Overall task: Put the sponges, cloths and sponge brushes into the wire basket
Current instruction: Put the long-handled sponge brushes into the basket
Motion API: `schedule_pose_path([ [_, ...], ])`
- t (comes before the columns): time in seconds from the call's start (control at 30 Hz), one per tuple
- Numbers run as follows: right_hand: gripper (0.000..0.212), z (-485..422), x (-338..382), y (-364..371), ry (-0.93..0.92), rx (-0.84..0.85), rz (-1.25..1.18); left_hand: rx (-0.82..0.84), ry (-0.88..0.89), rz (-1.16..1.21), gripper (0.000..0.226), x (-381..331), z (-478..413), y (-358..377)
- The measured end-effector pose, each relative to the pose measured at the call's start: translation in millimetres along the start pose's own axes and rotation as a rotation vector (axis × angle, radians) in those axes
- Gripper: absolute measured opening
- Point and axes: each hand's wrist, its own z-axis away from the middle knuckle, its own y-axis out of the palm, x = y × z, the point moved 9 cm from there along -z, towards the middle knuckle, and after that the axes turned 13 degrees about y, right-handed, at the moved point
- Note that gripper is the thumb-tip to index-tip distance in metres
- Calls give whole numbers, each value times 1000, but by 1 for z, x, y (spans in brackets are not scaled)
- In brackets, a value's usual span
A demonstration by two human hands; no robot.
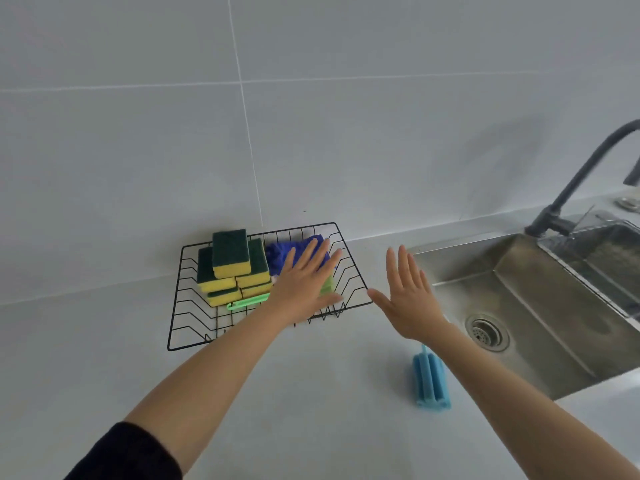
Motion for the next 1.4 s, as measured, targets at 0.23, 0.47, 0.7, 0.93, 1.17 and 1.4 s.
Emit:
schedule_pose_path([
  [0.23, 78, 40, -73, 27, 218, 91, -38, 113, 201, -34, 72, -67, -43, 28],
  [0.47, 81, 64, -118, 63, 428, 195, -147, 277, 349, -134, 67, -108, -87, 67],
  [0.7, 81, 75, -135, 101, 541, 270, -240, 357, 469, -158, 65, -148, -119, 110],
  [0.93, 77, 85, -140, 129, 600, 327, -326, 460, 525, -198, 63, -163, -129, 157],
  [1.17, 62, 85, -138, 130, 596, 337, -350, 408, 571, -209, 40, -166, -134, 164],
  [1.4, 43, 84, -141, 114, 614, 308, -356, 328, 589, -220, 23, -169, -135, 146],
])
